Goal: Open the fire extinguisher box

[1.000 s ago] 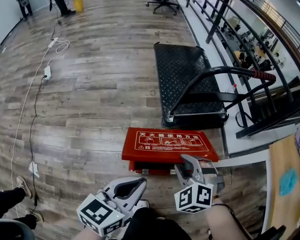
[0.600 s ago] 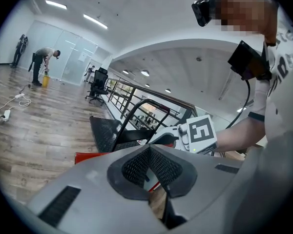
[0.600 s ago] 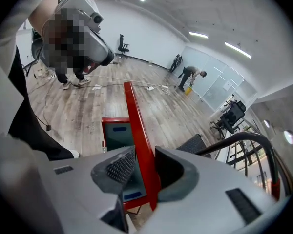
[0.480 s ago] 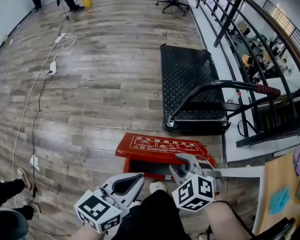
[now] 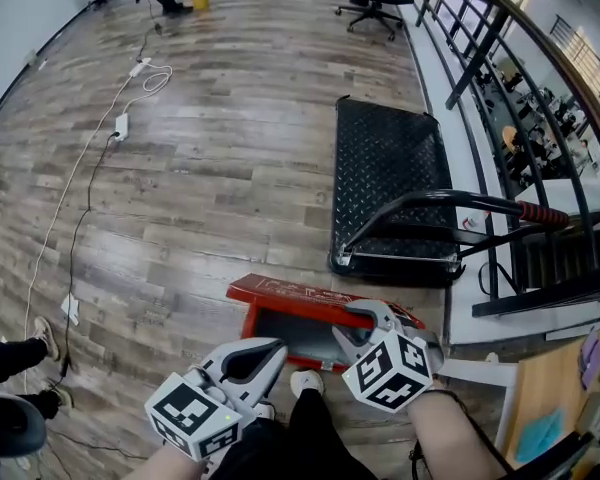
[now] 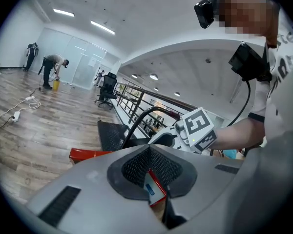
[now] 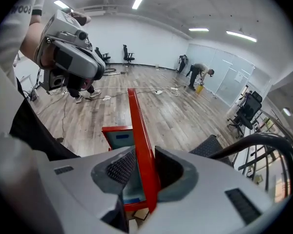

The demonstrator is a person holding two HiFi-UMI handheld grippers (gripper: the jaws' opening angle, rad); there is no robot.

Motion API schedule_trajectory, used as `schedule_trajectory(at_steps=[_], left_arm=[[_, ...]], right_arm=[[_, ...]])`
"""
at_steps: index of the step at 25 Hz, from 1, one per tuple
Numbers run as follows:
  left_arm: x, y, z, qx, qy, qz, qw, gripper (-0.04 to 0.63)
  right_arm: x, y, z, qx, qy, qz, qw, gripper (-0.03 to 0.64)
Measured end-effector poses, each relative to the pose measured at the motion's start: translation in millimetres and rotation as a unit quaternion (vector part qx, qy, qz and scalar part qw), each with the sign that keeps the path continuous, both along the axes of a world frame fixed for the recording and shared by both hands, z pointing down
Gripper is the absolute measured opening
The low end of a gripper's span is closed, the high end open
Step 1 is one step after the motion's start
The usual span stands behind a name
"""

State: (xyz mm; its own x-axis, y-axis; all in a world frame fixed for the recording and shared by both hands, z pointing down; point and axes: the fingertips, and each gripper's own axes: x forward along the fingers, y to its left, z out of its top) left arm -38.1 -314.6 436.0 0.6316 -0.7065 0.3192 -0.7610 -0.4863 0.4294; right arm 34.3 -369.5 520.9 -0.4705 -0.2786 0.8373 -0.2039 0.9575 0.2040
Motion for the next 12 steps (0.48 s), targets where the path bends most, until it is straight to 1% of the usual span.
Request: schedule_trajectory(at_steps=[6,12], left_arm=[[5,-12,-8,0.0,-0.004,-0.012,0.9999,0.006],[4,-27,-14,0.001,-0.009,-0.033,0.9994,0.006]], right_arm=[[0,-17,-3,-0.033,-0.009,-0.014,0.999,0.121],[3,-33,-3,-0.086,-0.008,-0.034,0.996,0.118]])
